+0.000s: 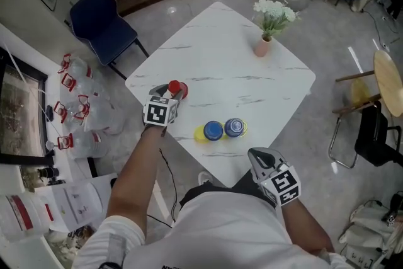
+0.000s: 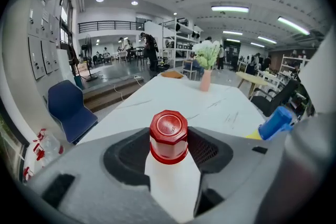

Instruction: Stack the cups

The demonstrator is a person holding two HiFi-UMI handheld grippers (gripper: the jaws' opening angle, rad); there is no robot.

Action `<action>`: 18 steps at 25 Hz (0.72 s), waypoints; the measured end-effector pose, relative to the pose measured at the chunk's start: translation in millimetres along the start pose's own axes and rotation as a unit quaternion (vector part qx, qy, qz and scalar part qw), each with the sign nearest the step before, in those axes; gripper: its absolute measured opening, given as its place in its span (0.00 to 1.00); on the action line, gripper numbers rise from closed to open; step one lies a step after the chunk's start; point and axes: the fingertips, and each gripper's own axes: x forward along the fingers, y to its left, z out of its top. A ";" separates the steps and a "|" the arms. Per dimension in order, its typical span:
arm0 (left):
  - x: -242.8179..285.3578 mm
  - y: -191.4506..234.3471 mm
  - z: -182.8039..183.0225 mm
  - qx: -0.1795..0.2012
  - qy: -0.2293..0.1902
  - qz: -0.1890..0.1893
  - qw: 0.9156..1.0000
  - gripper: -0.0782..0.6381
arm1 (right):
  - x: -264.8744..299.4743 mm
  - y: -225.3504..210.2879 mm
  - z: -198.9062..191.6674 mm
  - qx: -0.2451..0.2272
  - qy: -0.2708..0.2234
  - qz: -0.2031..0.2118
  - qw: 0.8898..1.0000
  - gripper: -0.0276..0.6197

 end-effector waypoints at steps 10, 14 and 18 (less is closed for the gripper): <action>-108.6 -70.2 18.1 0.014 -0.055 -0.067 0.996 0.43 | -1.2 47.5 -3.7 0.036 -0.027 -0.005 0.999 0.05; -137.4 -110.9 41.8 0.052 -0.064 -0.105 0.991 0.43 | -6.4 59.3 -5.3 0.028 -0.030 0.001 0.999 0.05; -144.9 -154.3 54.9 0.105 -0.043 -0.134 0.985 0.43 | -12.2 62.0 -2.1 0.012 -0.035 0.016 0.999 0.05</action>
